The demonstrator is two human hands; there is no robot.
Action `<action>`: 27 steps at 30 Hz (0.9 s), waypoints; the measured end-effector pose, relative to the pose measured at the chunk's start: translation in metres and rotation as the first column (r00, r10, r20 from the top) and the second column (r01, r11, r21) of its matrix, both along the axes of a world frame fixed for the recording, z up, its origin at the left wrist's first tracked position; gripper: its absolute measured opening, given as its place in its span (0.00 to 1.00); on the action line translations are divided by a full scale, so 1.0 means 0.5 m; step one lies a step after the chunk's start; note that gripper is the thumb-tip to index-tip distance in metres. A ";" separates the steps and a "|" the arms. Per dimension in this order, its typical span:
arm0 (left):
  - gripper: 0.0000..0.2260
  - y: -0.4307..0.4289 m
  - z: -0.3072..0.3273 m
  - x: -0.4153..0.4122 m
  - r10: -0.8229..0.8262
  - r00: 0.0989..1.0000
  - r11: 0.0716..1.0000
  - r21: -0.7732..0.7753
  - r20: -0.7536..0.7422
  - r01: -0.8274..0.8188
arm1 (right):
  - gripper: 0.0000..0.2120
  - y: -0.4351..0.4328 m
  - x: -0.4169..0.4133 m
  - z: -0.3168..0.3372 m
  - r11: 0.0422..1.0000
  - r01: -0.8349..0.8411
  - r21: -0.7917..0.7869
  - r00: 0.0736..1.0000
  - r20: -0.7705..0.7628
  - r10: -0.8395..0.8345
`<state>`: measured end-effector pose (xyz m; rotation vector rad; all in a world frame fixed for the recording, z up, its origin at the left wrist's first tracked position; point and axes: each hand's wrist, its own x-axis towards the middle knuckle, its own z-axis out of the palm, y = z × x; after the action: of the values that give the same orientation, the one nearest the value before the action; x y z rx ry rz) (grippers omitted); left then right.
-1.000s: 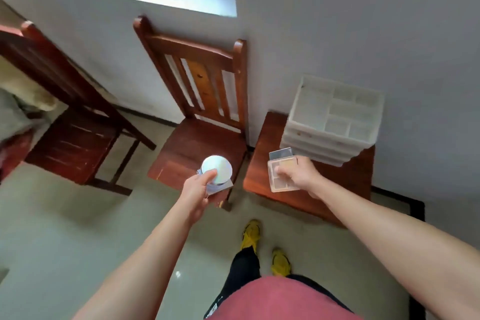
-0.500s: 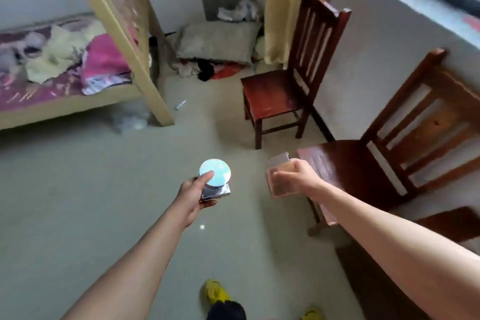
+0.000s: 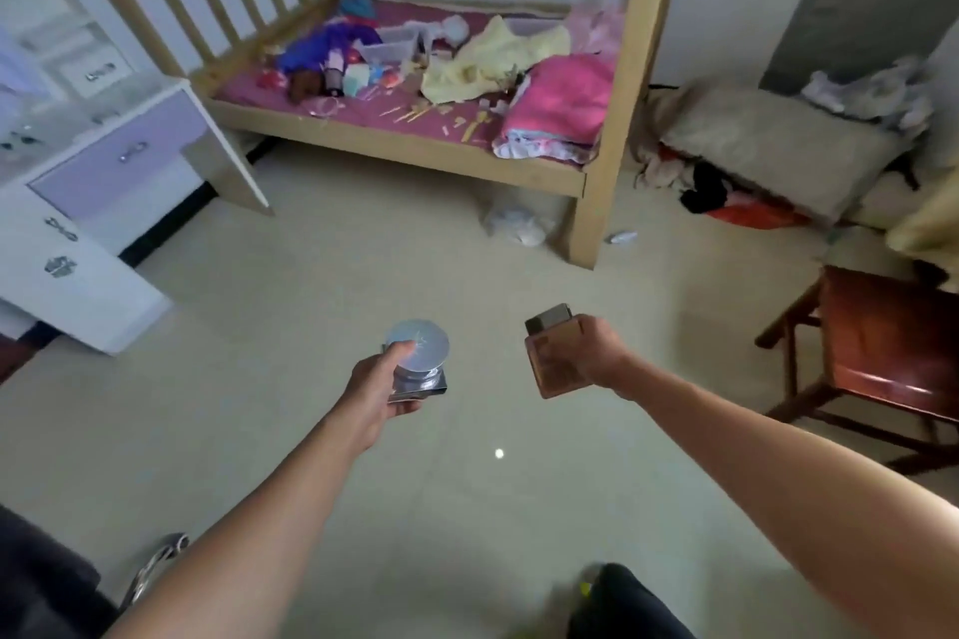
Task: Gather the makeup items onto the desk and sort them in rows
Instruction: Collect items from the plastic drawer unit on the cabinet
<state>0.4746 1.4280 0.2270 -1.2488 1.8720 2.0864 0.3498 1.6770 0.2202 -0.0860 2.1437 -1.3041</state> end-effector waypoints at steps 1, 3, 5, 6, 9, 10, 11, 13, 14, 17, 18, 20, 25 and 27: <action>0.16 -0.034 -0.005 -0.011 0.039 0.999 0.999 0.011 0.000 -0.039 | 0.04 -0.045 -0.027 -0.006 1.000 -0.028 0.011 1.000 -0.003 0.028; 0.15 -0.094 -0.019 -0.035 0.100 0.995 0.995 0.025 0.013 -0.100 | 0.04 -0.124 -0.079 -0.018 0.995 -0.086 0.047 0.996 -0.001 0.086; 0.15 -0.165 -0.028 -0.079 0.157 0.987 0.987 0.023 0.018 -0.158 | 0.05 -0.214 -0.146 -0.028 0.987 -0.145 0.070 0.989 0.004 0.145; 0.14 -0.194 -0.030 -0.101 0.180 0.983 0.983 0.021 0.017 -0.181 | 0.05 -0.249 -0.176 -0.033 0.984 -0.166 0.072 0.986 0.006 0.166; 0.12 -0.304 -0.037 -0.192 0.298 0.955 0.954 0.036 0.018 -0.298 | 0.05 -0.387 -0.306 -0.058 0.966 -0.241 0.090 0.970 -0.004 0.243; 0.12 -0.341 -0.033 -0.224 0.347 0.938 0.937 0.047 0.021 -0.347 | 0.06 -0.439 -0.352 -0.063 0.960 -0.264 0.090 0.964 0.001 0.265; 0.12 -0.373 -0.028 -0.251 0.382 0.924 0.922 0.061 0.015 -0.383 | 0.07 -0.485 -0.391 -0.061 0.952 -0.294 0.087 0.955 0.000 0.295; 0.13 -0.442 -0.012 -0.304 0.449 0.893 0.892 0.073 -0.021 -0.446 | 0.08 -0.588 -0.465 -0.045 0.944 -0.324 0.068 0.946 -0.001 0.325; 0.13 -0.480 -0.005 -0.328 0.481 0.876 0.875 0.083 -0.030 -0.477 | 0.05 -0.643 -0.505 -0.039 0.942 -0.329 0.058 0.944 0.003 0.330; 0.16 -0.562 0.010 -0.358 0.533 0.846 0.843 0.097 -0.024 -0.528 | 0.04 -0.780 -0.568 -0.015 0.927 -0.374 0.027 0.926 0.065 0.371; 0.17 -0.598 0.009 -0.363 0.557 0.830 0.828 0.094 -0.026 -0.553 | 0.05 -0.833 -0.588 -0.012 0.914 -0.403 0.031 0.914 0.058 0.401; 0.18 -0.665 0.003 -0.366 0.597 0.802 0.800 0.088 -0.027 -0.593 | 0.13 -0.921 -0.623 -0.024 0.854 -0.518 0.044 0.855 0.011 0.518; 0.14 -0.878 -0.028 -0.402 0.674 0.739 0.737 0.061 -0.004 -0.673 | 0.18 -1.167 -0.685 -0.041 0.766 -0.637 0.085 0.765 -0.056 0.642; 0.12 -0.977 -0.038 -0.428 0.689 0.724 0.724 0.057 -0.014 -0.688 | 0.17 -1.273 -0.711 -0.043 0.758 -0.647 0.082 0.756 -0.066 0.651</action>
<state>0.2605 0.9396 0.2078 -2.1706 1.4670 2.4447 -0.0056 1.0403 0.1987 -0.8144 1.9410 -0.8289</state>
